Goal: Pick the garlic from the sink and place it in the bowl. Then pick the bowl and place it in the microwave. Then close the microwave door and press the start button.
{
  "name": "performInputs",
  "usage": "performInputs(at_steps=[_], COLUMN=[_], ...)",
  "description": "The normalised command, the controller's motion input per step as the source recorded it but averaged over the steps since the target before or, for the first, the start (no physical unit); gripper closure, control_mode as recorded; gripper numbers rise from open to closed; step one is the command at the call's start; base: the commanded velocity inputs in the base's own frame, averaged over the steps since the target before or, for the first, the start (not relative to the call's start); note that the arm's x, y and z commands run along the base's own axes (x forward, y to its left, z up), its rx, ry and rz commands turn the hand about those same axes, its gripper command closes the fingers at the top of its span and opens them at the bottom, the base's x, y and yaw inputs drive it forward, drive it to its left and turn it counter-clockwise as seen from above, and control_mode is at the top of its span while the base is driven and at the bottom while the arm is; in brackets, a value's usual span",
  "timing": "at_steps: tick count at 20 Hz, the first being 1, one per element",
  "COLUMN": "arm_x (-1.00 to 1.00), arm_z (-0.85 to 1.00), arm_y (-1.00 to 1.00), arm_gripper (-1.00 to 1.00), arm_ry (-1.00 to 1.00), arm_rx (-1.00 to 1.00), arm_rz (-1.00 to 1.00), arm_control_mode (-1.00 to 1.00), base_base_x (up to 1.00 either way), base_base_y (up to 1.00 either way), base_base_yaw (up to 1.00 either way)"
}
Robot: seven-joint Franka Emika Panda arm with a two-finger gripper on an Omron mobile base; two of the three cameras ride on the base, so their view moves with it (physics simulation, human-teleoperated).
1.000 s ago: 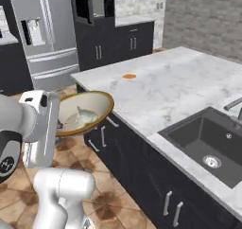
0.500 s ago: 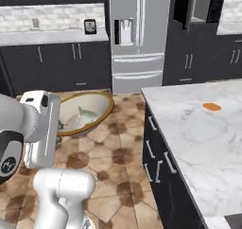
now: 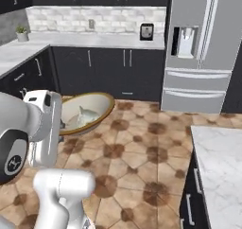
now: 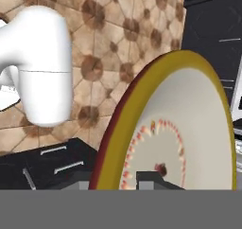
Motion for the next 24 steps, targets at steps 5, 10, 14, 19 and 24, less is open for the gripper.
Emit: performInputs(at_steps=[5,10,14,19,24], arm_x=[0.00,0.00,0.00,0.00,0.00], arm_z=[0.00,0.00,0.00,0.00,0.00], arm_y=[0.00,0.00,0.00,0.00,0.00], arm_gripper=[1.00,1.00,1.00,1.00,1.00], arm_ry=[0.00,0.00,0.00,0.00,0.00], arm_rx=[0.00,0.00,0.00,0.00,0.00], arm_rz=[0.00,0.00,0.00,0.00,0.00], arm_control_mode=[1.00,1.00,1.00,1.00,1.00], base_base_x=[1.00,1.00,1.00,1.00,0.89], base_base_y=[-0.11,-0.13,-0.25,-0.42,-0.55], base_base_yaw=[0.27,0.26,0.18,-0.04,-0.47])
